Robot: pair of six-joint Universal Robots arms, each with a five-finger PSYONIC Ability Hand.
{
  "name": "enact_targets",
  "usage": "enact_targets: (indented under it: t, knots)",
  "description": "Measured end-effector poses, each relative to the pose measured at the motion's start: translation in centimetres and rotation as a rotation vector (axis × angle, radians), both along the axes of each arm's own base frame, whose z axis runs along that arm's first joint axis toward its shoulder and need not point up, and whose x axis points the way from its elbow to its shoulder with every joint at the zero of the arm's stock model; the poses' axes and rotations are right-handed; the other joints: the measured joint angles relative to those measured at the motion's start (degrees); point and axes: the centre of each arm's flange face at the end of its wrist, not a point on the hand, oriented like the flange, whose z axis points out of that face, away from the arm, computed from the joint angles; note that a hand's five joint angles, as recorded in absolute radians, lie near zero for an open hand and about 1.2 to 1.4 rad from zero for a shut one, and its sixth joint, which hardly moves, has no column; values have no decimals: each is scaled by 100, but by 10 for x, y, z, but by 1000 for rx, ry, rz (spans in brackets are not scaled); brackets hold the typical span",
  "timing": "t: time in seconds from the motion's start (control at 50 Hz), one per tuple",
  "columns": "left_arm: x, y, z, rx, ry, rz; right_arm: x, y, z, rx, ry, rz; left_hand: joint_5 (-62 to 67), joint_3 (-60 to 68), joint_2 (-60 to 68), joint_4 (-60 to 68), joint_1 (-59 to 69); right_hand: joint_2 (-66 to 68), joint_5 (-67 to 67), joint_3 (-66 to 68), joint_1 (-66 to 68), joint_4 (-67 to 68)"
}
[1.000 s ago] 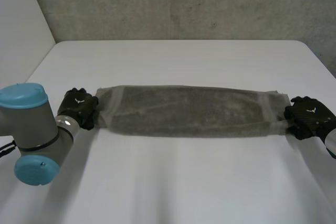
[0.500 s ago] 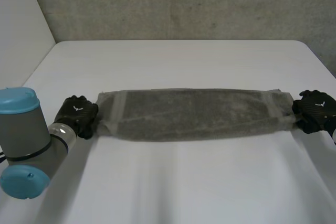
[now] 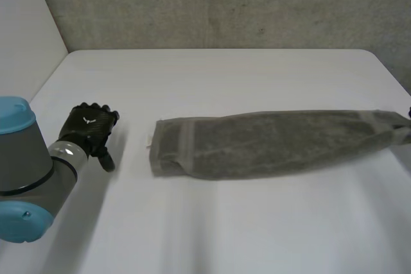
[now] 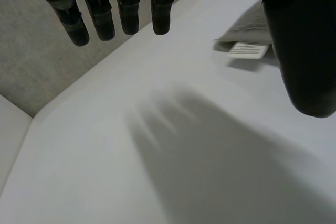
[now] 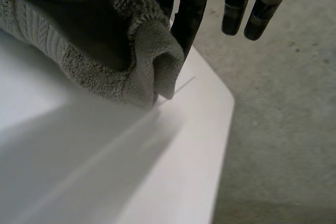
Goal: Fold the towel.
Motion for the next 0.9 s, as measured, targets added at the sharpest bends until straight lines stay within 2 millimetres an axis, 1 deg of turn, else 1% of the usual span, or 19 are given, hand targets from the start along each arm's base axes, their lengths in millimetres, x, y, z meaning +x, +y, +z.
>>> enact_targets:
  t: [0.12,0.16,0.2,0.3,0.36,0.38,0.42,0.44,0.46,0.48,0.5,0.52,0.56,0.58,0.62,0.64,0.7,0.78,0.9]
  knots:
    - [0,0,10,-29,10,-3,-9,-7,21,-44,8,16,0,0,0,0,0,54,0,0,3,0]
    - [0,-1,13,-39,13,-5,-7,-8,28,-50,9,28,0,0,0,0,0,54,3,0,4,0]
    - [-1,-1,17,-52,18,-8,2,-8,37,-55,10,54,0,0,0,0,0,56,25,0,5,0]
    - [-5,-3,28,-87,30,-19,61,-1,59,-64,14,193,0,0,-1,0,-9,178,56,0,31,0]
    - [-10,-2,35,-111,39,-35,112,12,68,-59,15,301,0,0,-3,0,-9,206,57,0,35,0]
    - [-11,-2,36,-115,42,-39,124,16,70,-55,15,324,0,0,-4,0,-9,210,58,0,37,0]
    - [-16,-1,40,-129,51,-51,162,30,72,-44,19,396,0,0,-11,0,-9,217,68,0,46,0]
    - [-17,-1,42,-132,54,-53,173,35,73,-42,21,415,0,0,-11,0,-9,217,68,0,54,0]
    - [-19,-1,44,-139,62,-57,196,46,72,-35,25,459,0,0,-11,0,-9,217,69,0,57,0]
    - [-20,-1,46,-143,67,-59,208,52,72,-31,27,482,0,0,-11,0,-9,217,69,0,57,0]
    - [-21,-1,48,-150,76,-61,231,65,71,-27,32,526,0,0,-11,0,-9,217,69,0,57,0]
    - [-22,-1,49,-152,79,-61,239,70,70,-25,33,542,0,0,-11,0,-9,217,69,0,57,0]
    - [-23,-1,54,-164,98,-62,277,94,67,-21,40,610,0,0,-12,0,-9,217,69,0,58,0]
    - [-23,-1,56,-166,102,-61,286,100,66,-20,40,626,0,0,-12,0,-9,217,69,0,58,0]
    - [-24,-1,60,-174,117,-59,314,121,61,-16,35,671,0,0,-12,0,-9,217,69,0,58,0]
    - [-24,-1,61,-176,120,-59,320,125,60,-16,33,679,0,0,-13,0,-9,217,69,0,58,0]
    - [-23,0,64,-181,130,-56,351,144,54,-14,3,719,0,0,-18,0,-9,217,69,0,58,0]
    - [-22,1,64,-180,132,-53,379,158,48,-29,-50,745,0,0,-22,0,-9,217,69,0,58,0]
    - [-20,1,61,-172,127,-46,404,168,46,-60,-125,770,0,0,-22,0,-9,217,69,0,58,0]
